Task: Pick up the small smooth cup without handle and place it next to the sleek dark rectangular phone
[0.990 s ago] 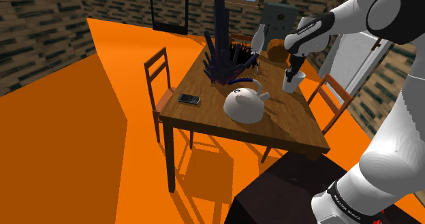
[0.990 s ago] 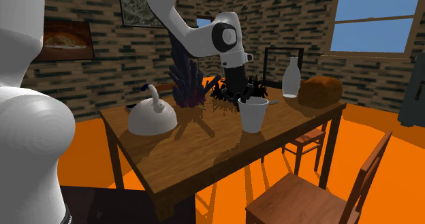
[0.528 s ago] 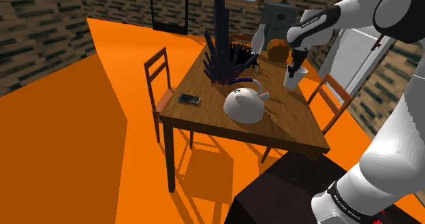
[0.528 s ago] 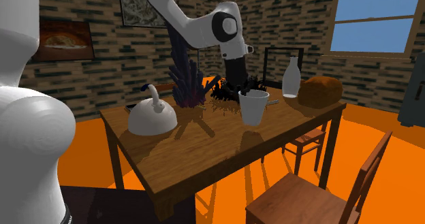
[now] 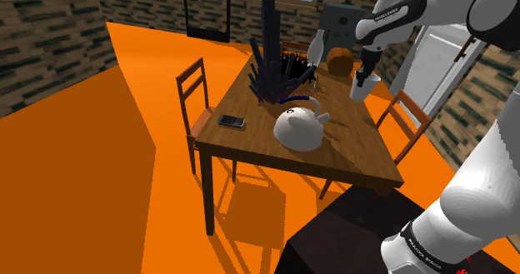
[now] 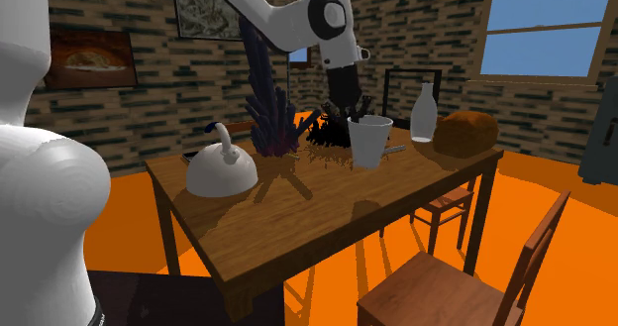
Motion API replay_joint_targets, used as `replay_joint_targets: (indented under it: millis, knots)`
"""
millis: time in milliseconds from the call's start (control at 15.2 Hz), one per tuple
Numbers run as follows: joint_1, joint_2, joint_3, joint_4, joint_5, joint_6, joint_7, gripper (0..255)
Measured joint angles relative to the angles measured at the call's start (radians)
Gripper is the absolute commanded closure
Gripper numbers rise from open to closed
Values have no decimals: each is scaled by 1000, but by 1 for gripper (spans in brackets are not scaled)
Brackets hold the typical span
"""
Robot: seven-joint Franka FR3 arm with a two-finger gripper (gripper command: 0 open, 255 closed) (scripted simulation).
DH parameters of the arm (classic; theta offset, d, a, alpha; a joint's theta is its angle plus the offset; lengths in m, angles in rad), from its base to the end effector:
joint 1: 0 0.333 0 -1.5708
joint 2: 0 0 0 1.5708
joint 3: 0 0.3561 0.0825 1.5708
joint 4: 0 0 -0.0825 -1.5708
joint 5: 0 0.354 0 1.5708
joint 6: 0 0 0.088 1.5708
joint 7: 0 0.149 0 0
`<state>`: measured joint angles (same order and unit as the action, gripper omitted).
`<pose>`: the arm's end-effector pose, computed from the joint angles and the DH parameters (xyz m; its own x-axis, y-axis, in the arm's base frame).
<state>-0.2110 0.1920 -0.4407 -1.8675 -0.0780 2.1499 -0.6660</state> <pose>0.4811 -0.3578 0.4441 0.9979 0.0639 -0.0120 0.0650 -0.9812 0.1818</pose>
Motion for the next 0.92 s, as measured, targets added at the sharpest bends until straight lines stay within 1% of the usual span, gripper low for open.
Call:
replay_joint_targets:
  millis: [924]
  knots:
    - [5, -43, -3, 142, -12, -181, -10, 255]
